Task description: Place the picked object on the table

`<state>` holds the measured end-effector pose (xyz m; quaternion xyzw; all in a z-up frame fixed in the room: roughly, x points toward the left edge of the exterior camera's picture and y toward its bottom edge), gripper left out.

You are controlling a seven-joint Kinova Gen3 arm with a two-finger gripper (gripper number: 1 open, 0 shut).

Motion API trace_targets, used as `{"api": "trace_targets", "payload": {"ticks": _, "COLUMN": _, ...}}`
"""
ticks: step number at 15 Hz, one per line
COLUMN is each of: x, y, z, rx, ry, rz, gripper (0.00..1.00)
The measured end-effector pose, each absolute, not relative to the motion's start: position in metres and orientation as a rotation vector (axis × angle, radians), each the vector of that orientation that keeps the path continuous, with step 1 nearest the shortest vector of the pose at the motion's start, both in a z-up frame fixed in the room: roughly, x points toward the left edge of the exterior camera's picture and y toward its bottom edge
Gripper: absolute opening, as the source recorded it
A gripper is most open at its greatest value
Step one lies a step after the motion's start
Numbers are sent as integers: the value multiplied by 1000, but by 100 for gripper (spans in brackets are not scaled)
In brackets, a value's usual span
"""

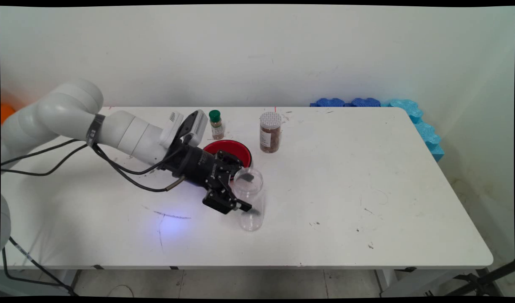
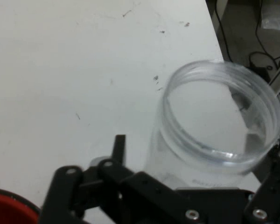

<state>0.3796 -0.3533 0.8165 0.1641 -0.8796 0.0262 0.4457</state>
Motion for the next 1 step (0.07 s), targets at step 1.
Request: {"api": "trace_targets", "payload": {"ticks": 1, "x": 380, "y": -354, "z": 816, "rx": 408, "ry": -2178, "rz": 66, "gripper": 100}}
